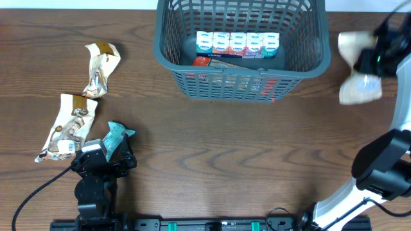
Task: Pack container
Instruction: 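Carry the beige pouch into the basket and release it, then reach left gripper to the teal wipes packet and grasp it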
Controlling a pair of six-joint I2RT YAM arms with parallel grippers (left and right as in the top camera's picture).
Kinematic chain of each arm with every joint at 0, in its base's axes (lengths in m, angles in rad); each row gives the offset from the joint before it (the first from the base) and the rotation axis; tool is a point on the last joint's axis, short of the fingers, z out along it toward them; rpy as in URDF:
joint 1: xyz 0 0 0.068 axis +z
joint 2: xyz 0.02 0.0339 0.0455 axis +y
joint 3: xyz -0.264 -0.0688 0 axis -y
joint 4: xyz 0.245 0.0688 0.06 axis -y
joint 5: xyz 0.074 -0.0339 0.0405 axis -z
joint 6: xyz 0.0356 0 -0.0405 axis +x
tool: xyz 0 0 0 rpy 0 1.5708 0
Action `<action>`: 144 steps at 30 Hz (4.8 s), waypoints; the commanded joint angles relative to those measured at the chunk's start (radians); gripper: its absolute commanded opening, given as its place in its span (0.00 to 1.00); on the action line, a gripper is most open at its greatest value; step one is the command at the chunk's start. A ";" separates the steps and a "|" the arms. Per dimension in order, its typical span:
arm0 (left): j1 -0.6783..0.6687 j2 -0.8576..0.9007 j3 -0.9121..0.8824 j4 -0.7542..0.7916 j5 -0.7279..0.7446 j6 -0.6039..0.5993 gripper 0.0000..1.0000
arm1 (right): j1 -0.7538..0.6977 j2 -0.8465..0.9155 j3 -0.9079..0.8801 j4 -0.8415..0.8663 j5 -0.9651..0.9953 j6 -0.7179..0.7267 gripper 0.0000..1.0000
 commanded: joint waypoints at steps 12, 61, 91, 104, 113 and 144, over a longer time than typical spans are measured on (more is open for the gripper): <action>0.005 0.000 -0.016 -0.009 -0.014 -0.009 0.99 | 0.341 -0.011 0.500 -0.086 0.020 -0.276 0.01; 0.005 0.077 0.134 -0.084 -0.019 -0.103 0.99 | 0.455 0.003 0.571 -0.097 -0.262 -0.568 0.99; 0.005 1.284 1.149 -0.938 -0.027 0.000 0.99 | 0.044 -0.013 -0.220 0.041 -0.215 0.004 0.99; 0.006 1.374 1.133 -0.867 -0.027 0.394 0.99 | 0.102 -0.013 -0.414 0.156 -0.183 0.014 0.99; 0.034 1.478 1.036 -0.695 -0.026 0.407 0.99 | 0.103 -0.013 -0.414 0.158 -0.183 0.014 0.99; 0.069 1.542 0.742 -0.326 -0.026 0.444 0.99 | 0.103 -0.013 -0.414 0.146 -0.172 0.014 0.99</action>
